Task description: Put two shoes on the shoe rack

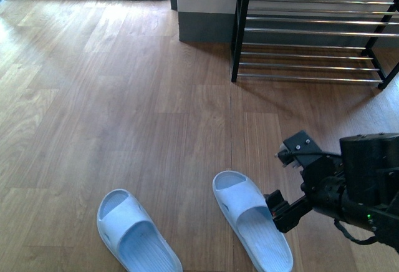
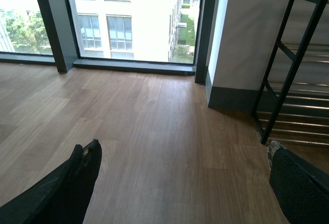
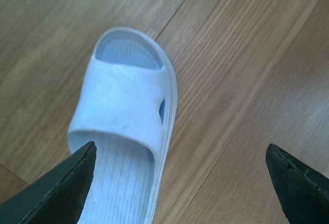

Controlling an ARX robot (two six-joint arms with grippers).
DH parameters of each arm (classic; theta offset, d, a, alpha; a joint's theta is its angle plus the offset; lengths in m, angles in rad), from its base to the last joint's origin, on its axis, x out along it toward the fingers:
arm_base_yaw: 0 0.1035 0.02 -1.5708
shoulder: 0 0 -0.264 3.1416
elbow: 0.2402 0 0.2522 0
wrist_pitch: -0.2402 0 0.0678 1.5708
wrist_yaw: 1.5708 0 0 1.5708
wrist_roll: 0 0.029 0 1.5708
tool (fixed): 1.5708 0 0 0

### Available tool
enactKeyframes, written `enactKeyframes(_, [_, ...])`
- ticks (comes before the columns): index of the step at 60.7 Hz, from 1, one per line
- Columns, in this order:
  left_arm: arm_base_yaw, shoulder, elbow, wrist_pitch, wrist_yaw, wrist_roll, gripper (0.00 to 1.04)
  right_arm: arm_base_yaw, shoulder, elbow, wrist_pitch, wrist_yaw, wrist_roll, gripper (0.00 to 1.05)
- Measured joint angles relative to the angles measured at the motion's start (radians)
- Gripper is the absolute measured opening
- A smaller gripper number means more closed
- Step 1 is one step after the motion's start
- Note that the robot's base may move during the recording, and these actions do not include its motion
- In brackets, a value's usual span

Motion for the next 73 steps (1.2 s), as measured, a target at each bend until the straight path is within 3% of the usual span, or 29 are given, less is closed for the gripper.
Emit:
enactKeyframes(9, [0.000,0.000,0.000,0.000,0.000,0.000,0.95,-0.010,0.203,0.147,-0.040,-0.004,-0.027,0.96])
enactKeyframes(28, [0.000,0.000,0.000,0.000,0.000,0.000,0.95,-0.039,0.338,0.369,-0.122,-0.010,0.006,0.95])
enactKeyframes(60, [0.000,0.000,0.000,0.000,0.000,0.000,0.95,-0.047,0.371,0.412,-0.123,-0.038,0.042,0.20])
enactKeyframes(64, [0.000,0.000,0.000,0.000,0.000,0.000,0.95,-0.051,0.363,0.382,-0.096,-0.036,0.062,0.06])
enactKeyframes(73, [0.000,0.000,0.000,0.000,0.000,0.000,0.95,-0.054,0.284,0.253,-0.004,0.007,0.143,0.02])
